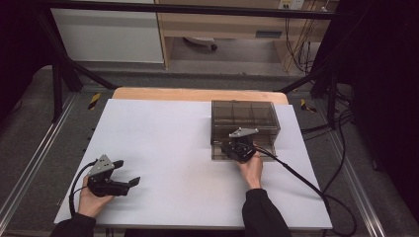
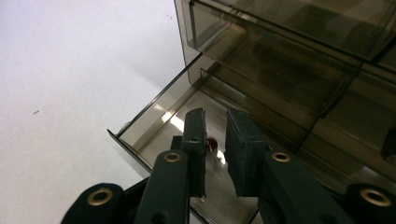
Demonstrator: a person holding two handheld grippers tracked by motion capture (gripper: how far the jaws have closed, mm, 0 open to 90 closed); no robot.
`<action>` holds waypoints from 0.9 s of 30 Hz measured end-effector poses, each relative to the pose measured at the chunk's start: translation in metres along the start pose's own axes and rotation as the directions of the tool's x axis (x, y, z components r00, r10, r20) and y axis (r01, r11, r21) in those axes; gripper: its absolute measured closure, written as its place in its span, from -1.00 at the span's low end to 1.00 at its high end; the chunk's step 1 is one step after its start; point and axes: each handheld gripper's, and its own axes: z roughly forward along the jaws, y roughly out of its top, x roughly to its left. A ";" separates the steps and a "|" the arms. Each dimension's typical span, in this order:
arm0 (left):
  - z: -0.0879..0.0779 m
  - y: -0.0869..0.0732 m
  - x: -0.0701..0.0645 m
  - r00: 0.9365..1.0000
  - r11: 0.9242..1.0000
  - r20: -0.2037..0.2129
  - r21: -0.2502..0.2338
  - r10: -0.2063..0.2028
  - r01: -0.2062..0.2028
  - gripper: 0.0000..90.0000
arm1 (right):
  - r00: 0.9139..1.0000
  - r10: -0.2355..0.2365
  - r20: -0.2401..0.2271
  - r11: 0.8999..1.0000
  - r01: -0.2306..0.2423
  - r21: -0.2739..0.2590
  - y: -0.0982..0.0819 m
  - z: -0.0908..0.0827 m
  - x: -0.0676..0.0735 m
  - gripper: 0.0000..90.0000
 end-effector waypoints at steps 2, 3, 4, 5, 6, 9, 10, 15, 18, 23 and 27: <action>0.000 0.000 0.000 1.000 1.000 -0.001 -0.001 0.000 0.000 -0.88 | 1.000 0.001 -0.001 1.000 -0.001 -0.003 0.001 -0.001 0.000 0.72; 0.000 0.000 0.000 1.000 1.000 -0.001 -0.001 0.000 0.000 -0.88 | 1.000 0.005 0.000 1.000 -0.005 -0.008 0.001 -0.003 0.000 0.71; 0.000 0.000 0.000 1.000 1.000 -0.001 -0.001 0.000 0.000 -0.88 | 1.000 0.002 -0.001 1.000 -0.002 -0.010 0.002 -0.004 0.000 0.70; 0.000 0.000 0.000 1.000 1.000 -0.001 -0.001 0.000 0.000 -0.88 | 1.000 0.002 -0.001 1.000 -0.002 -0.010 0.002 -0.004 0.000 0.70; 0.000 0.000 0.000 1.000 1.000 -0.001 -0.001 0.001 -0.001 -0.88 | 1.000 0.002 -0.001 1.000 -0.002 -0.018 0.003 -0.007 0.000 0.68; 0.000 0.000 0.000 1.000 1.000 -0.001 -0.001 0.001 -0.001 -0.88 | 1.000 0.003 -0.008 0.999 -0.003 -0.032 0.005 -0.012 0.001 0.63; 0.000 0.000 0.000 1.000 1.000 -0.001 -0.001 0.001 -0.001 -0.88 | 1.000 0.004 -0.010 0.999 -0.005 -0.036 0.005 -0.014 0.002 0.59; 0.000 0.000 0.000 1.000 1.000 -0.001 0.000 0.000 0.000 -0.88 | 1.000 0.008 -0.016 0.999 -0.009 -0.050 0.006 -0.020 0.003 0.38; 0.000 0.000 0.000 1.000 1.000 -0.001 0.000 0.001 -0.001 -0.88 | 1.000 0.009 -0.021 0.999 -0.010 -0.052 0.007 -0.026 0.005 0.20; 0.000 0.000 0.000 1.000 1.000 0.000 0.000 0.000 0.000 -0.89 | 0.999 0.005 -0.032 0.998 -0.007 -0.069 0.007 -0.033 0.009 -0.01; 0.000 0.000 0.000 1.000 1.000 0.000 0.001 0.000 0.000 -0.89 | 1.000 -0.001 -0.023 0.996 -0.001 -0.093 0.007 -0.044 0.012 -0.28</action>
